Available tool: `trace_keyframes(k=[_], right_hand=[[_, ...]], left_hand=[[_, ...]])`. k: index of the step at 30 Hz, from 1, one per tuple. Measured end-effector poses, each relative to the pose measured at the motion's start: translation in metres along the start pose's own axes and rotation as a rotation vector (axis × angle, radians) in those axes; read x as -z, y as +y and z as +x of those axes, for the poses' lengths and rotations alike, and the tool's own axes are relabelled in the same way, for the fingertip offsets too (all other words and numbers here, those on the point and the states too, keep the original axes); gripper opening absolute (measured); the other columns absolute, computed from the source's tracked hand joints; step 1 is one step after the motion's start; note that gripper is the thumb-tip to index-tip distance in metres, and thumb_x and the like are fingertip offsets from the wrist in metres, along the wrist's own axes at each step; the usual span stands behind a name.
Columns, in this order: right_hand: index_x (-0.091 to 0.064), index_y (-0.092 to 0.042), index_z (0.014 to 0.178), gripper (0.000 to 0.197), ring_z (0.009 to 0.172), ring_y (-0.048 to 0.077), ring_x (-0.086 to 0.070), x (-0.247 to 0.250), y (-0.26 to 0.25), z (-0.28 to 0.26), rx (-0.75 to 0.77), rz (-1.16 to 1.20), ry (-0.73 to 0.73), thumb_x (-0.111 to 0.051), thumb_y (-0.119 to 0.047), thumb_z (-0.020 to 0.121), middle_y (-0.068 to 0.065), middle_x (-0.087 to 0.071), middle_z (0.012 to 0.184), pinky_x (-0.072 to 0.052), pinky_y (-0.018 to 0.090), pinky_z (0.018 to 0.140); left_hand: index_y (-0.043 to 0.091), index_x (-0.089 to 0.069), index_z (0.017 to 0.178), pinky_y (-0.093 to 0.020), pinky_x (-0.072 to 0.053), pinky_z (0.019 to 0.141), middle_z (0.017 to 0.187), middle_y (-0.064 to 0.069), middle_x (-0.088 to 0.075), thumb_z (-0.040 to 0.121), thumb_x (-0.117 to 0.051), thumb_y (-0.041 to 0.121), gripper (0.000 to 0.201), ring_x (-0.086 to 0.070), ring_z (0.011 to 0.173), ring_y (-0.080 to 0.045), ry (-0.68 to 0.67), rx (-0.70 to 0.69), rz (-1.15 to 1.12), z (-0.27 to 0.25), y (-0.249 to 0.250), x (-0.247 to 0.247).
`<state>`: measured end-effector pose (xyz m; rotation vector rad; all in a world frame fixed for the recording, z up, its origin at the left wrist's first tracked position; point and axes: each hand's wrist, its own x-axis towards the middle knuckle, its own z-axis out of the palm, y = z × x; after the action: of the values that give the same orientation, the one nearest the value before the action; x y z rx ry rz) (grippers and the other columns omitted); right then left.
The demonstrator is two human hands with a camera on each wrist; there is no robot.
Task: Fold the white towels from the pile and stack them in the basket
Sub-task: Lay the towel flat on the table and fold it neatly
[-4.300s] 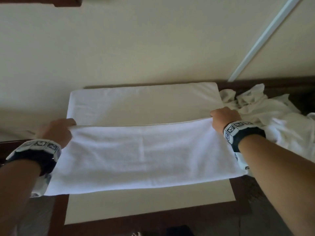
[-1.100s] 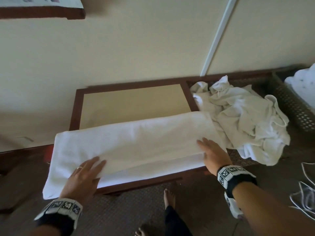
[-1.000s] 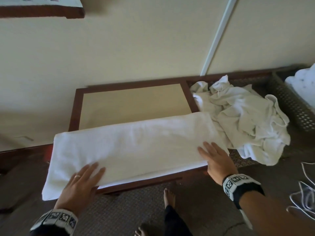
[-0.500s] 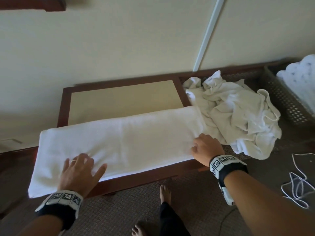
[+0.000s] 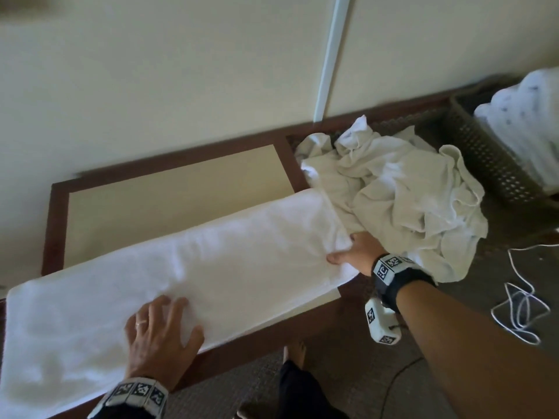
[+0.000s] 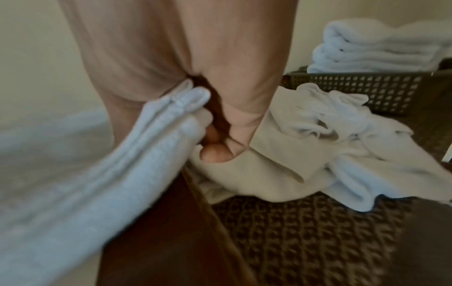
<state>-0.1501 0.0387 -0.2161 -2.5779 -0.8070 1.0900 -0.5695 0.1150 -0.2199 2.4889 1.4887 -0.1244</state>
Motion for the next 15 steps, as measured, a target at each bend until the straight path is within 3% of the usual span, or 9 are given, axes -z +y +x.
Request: trace_keyframes(k=[2,4,7,10,13,15], right_hand=[[-0.053,-0.005,0.134,0.09,0.113,0.029,-0.061,0.021,-0.016,0.015,-0.012,0.084,0.002,-0.091,-0.041,0.06,0.01,-0.061,0.131,-0.049,0.036,0.096],[-0.05,-0.005,0.136,0.08,0.12,0.03,-0.057,0.046,-0.041,0.023,0.044,0.09,0.082,-0.086,-0.032,0.07,0.01,-0.058,0.135,-0.047,0.034,0.098],[-0.047,-0.008,0.138,0.061,0.127,0.032,-0.05,0.096,-0.089,0.035,0.236,-0.025,0.398,-0.072,-0.025,0.085,0.012,-0.053,0.139,-0.04,0.038,0.103],[-0.056,-0.007,0.116,0.034,0.109,0.039,-0.058,0.141,-0.134,0.038,0.416,-0.037,0.72,-0.068,-0.014,0.085,0.018,-0.062,0.116,-0.045,0.041,0.088],[-0.056,-0.006,0.112,0.031,0.098,0.042,-0.061,0.169,-0.162,0.03,0.506,-0.094,0.822,-0.067,-0.011,0.083,0.019,-0.065,0.107,-0.047,0.044,0.078],[-0.056,-0.007,0.108,0.027,0.093,0.041,-0.062,0.172,-0.174,0.018,0.577,-0.155,0.818,-0.066,-0.009,0.083,0.017,-0.065,0.102,-0.046,0.042,0.073]], left_hand=[[0.022,-0.062,0.116,-0.059,-0.04,0.093,0.12,-0.013,-0.054,0.071,-0.049,0.064,0.063,-0.054,0.106,-0.041,-0.005,0.01,-0.026,0.019,0.012,0.009],[0.026,-0.061,0.118,-0.058,-0.042,0.092,0.125,-0.01,-0.054,0.072,-0.048,0.066,0.062,-0.055,0.107,-0.039,-0.005,-0.002,-0.034,0.039,0.024,0.015],[0.025,-0.062,0.122,-0.057,-0.047,0.091,0.129,-0.009,-0.055,0.073,-0.046,0.063,0.064,-0.057,0.11,-0.038,-0.057,-0.034,0.001,0.077,0.047,0.028],[0.023,-0.067,0.12,-0.056,-0.051,0.087,0.128,-0.012,-0.06,0.074,-0.044,0.061,0.064,-0.059,0.109,-0.04,-0.154,-0.023,0.082,0.103,0.058,0.038],[0.023,-0.07,0.118,-0.052,-0.055,0.083,0.126,-0.01,-0.065,0.073,-0.044,0.059,0.063,-0.065,0.105,-0.039,-0.186,-0.042,0.095,0.118,0.061,0.04],[0.026,-0.063,0.132,-0.047,-0.052,0.093,0.142,-0.004,-0.056,0.082,-0.05,0.055,0.058,-0.059,0.122,-0.033,-0.181,-0.075,0.033,0.122,0.067,0.044]])
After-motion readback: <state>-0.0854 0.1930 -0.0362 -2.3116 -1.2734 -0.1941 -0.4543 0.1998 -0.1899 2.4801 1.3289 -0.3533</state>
